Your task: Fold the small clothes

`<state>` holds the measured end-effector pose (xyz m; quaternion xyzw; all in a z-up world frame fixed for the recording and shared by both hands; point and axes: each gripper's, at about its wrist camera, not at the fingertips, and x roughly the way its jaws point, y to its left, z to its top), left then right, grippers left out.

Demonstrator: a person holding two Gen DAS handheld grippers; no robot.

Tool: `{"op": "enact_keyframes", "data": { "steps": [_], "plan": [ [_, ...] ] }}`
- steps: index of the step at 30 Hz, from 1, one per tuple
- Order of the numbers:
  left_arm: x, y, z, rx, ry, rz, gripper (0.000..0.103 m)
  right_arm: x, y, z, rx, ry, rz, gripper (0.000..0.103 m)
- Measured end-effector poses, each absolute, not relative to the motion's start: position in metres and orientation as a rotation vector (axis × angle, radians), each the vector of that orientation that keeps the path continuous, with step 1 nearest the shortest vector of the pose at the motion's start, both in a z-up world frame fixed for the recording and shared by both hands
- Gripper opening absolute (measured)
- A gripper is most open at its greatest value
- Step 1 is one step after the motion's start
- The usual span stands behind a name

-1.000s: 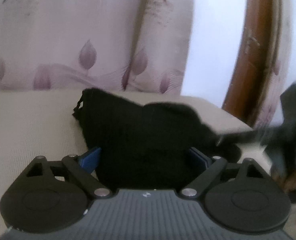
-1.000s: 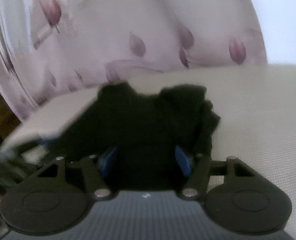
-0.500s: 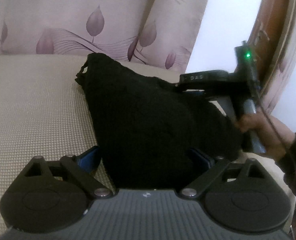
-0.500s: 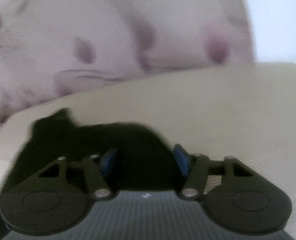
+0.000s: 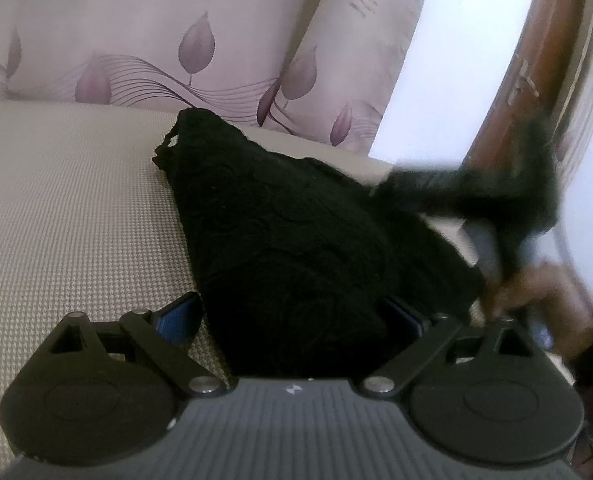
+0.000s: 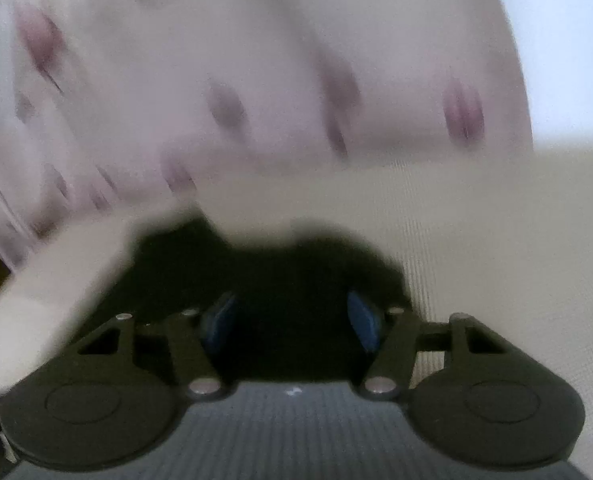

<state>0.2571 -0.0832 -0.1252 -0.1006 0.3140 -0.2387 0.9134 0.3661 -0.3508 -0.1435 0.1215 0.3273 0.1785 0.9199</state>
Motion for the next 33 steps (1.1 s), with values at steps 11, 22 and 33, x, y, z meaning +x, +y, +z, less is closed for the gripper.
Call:
{"op": "enact_keyframes", "data": {
  "steps": [11,22,33],
  "plan": [
    [0.25,-0.061,-0.121,-0.325,0.62,-0.438,0.103,0.266,-0.363,-0.128,0.246,0.51,0.261,0.076],
    [0.247,-0.073,-0.118,-0.227,0.628,-0.344,0.103,0.238,-0.355,-0.152,0.172,0.548,0.196,0.092],
    [0.247,-0.08,-0.118,-0.171,0.626,-0.303,0.103,0.234,-0.348,-0.152,0.12,0.531,0.14,0.102]
  ]
}}
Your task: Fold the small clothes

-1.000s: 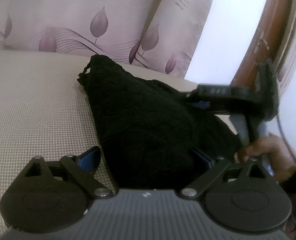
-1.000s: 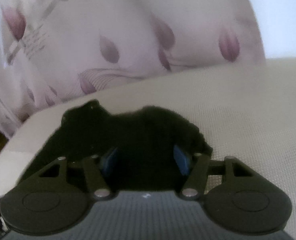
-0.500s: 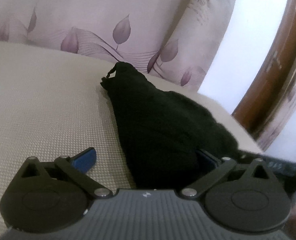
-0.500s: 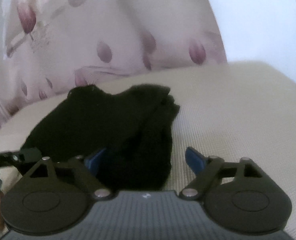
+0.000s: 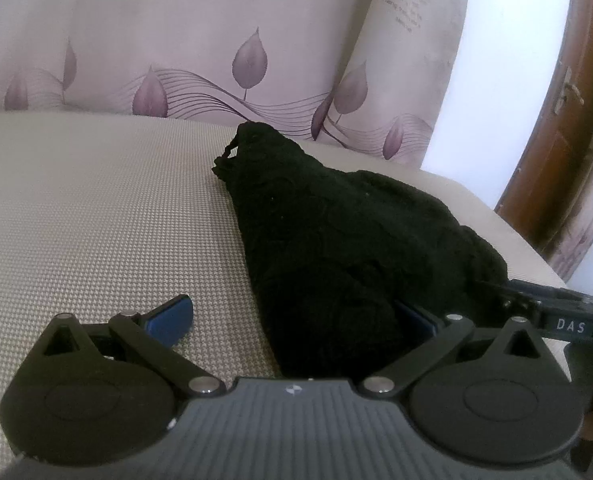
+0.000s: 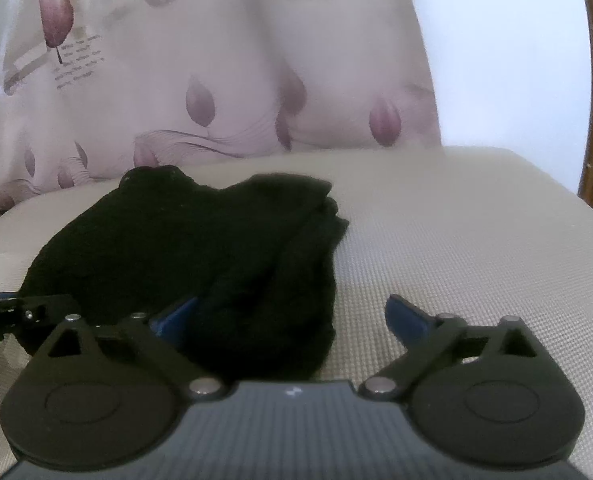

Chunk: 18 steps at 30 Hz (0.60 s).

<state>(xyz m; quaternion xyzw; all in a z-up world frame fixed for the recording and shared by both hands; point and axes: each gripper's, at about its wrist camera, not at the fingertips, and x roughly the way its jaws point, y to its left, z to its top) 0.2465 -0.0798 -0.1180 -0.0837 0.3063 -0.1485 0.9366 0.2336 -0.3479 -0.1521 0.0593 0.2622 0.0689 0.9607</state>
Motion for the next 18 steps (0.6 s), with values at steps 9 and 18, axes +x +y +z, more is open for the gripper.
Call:
{"op": "enact_keyframes", "data": {
  "steps": [9,18],
  "plan": [
    [0.247,-0.081,-0.119,-0.166,0.627,-0.299,0.103,0.233,-0.353,-0.152,0.151,0.526,0.142,0.103],
    [0.248,-0.08,-0.119,-0.175,0.635,-0.303,0.103,0.227,-0.363,-0.133,0.195,0.508,0.258,0.103]
  ]
}}
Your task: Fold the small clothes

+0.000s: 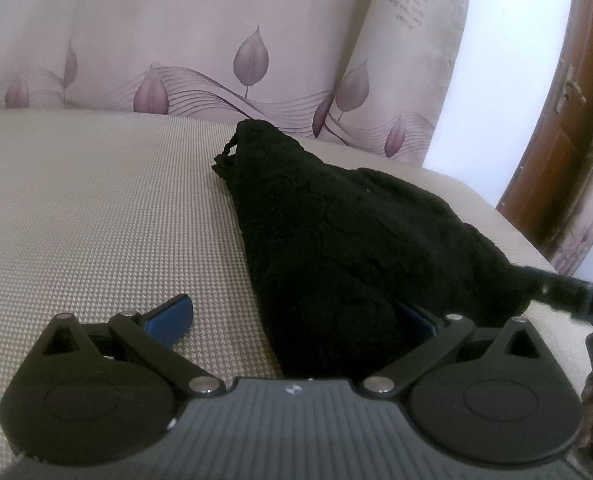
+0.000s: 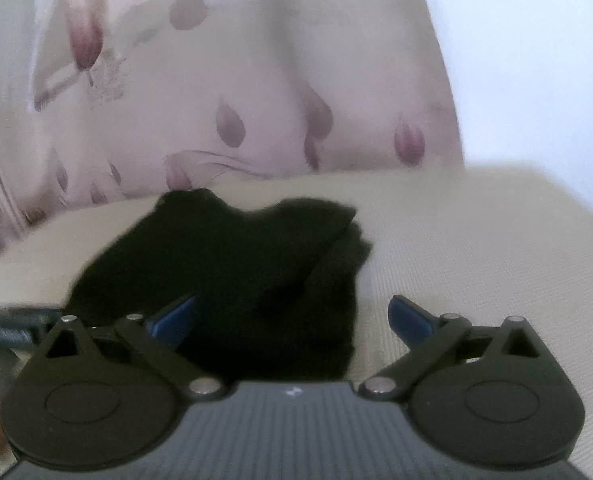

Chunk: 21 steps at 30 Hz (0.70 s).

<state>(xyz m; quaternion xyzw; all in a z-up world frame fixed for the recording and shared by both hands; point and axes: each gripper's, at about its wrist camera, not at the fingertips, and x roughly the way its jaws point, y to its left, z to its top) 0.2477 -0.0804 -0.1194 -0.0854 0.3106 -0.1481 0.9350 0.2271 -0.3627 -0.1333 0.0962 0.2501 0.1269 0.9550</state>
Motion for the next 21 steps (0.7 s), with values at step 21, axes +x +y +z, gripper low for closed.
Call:
{"op": "enact_keyframes", "data": {
  "steps": [21],
  "plan": [
    [0.359,-0.054,-0.129,-0.502,0.836,-0.711,0.088,0.344,-0.409,-0.144,0.486,0.838,0.593,0.103]
  ]
}}
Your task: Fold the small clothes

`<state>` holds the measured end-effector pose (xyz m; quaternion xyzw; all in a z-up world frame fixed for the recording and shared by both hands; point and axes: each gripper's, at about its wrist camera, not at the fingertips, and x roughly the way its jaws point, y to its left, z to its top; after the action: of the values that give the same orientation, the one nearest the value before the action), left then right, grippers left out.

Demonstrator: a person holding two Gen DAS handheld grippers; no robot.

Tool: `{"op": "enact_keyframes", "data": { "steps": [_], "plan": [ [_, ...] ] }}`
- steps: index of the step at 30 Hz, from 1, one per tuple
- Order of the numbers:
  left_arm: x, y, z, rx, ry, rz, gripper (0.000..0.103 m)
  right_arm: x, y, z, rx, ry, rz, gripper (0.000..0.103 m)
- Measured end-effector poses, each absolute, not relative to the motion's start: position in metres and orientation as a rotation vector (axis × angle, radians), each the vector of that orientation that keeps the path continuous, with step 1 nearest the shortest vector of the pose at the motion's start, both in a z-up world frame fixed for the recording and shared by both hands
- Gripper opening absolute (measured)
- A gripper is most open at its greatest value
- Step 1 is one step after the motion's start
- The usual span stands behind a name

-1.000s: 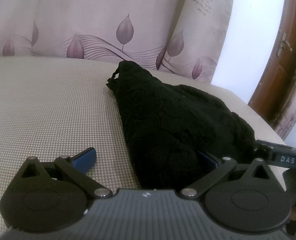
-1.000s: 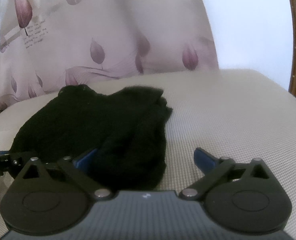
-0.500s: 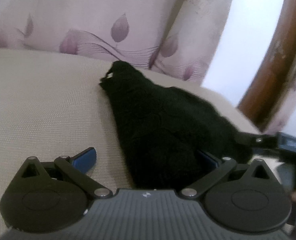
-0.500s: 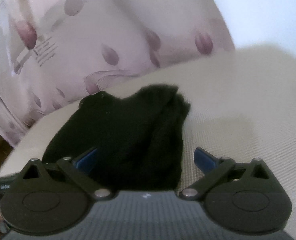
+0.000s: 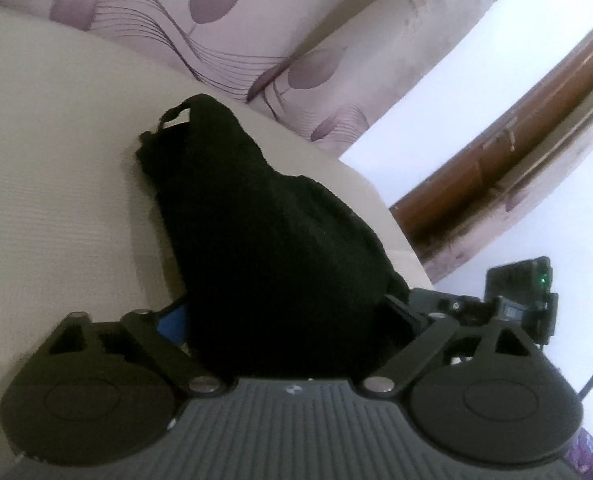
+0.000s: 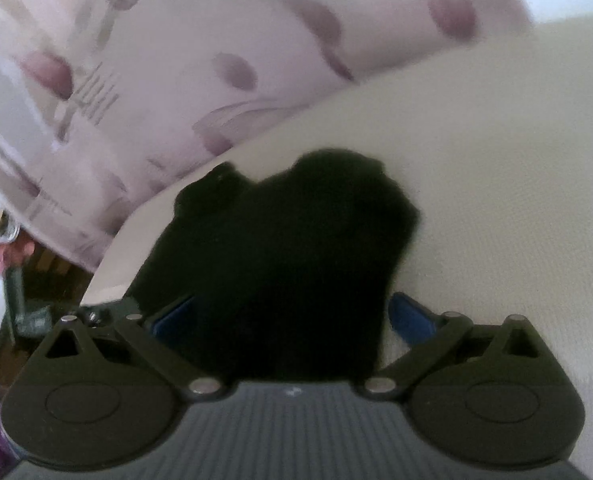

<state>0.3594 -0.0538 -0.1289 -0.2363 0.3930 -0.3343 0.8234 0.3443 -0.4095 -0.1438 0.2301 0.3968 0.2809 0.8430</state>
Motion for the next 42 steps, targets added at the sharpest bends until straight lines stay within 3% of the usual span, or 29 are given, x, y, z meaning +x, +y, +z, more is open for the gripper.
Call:
{"op": "enact_keyframes", "data": {
  "steps": [3,5,7,8,9,10,29,39,42],
  "plan": [
    [0.369,-0.058,-0.133,-0.492,0.829,-0.727,0.075,0.353,-0.402,-0.143,0.47,0.822,0.615,0.103],
    [0.369,-0.061,-0.135,-0.466,0.819,-0.727,0.058,0.354,-0.398,-0.145,0.483,0.81,0.631,0.103],
    [0.368,-0.06,-0.137,-0.467,0.805,-0.719,0.051,0.351,-0.391,-0.145,0.467,0.791,0.634,0.103],
    [0.367,-0.06,-0.136,-0.462,0.799,-0.716,0.046,0.349,-0.387,-0.145,0.461,0.787,0.638,0.093],
    [0.363,-0.062,-0.133,-0.446,0.782,-0.71,0.044,0.35,-0.382,-0.146,0.489,0.798,0.653,0.059],
    [0.359,-0.063,-0.13,-0.426,0.763,-0.703,0.041,0.35,-0.378,-0.147,0.525,0.814,0.659,0.048],
    [0.237,0.062,-0.035,-0.355,0.683,-0.526,0.037,0.257,-0.268,-0.081,0.723,0.669,0.806,0.044],
    [0.172,0.123,-0.075,-0.348,0.75,-0.426,0.037,0.215,-0.21,-0.131,0.782,0.804,0.793,0.044],
    [0.158,0.128,-0.091,-0.313,0.724,-0.374,0.051,0.207,-0.201,-0.139,0.705,0.837,0.721,0.046]
  ]
}}
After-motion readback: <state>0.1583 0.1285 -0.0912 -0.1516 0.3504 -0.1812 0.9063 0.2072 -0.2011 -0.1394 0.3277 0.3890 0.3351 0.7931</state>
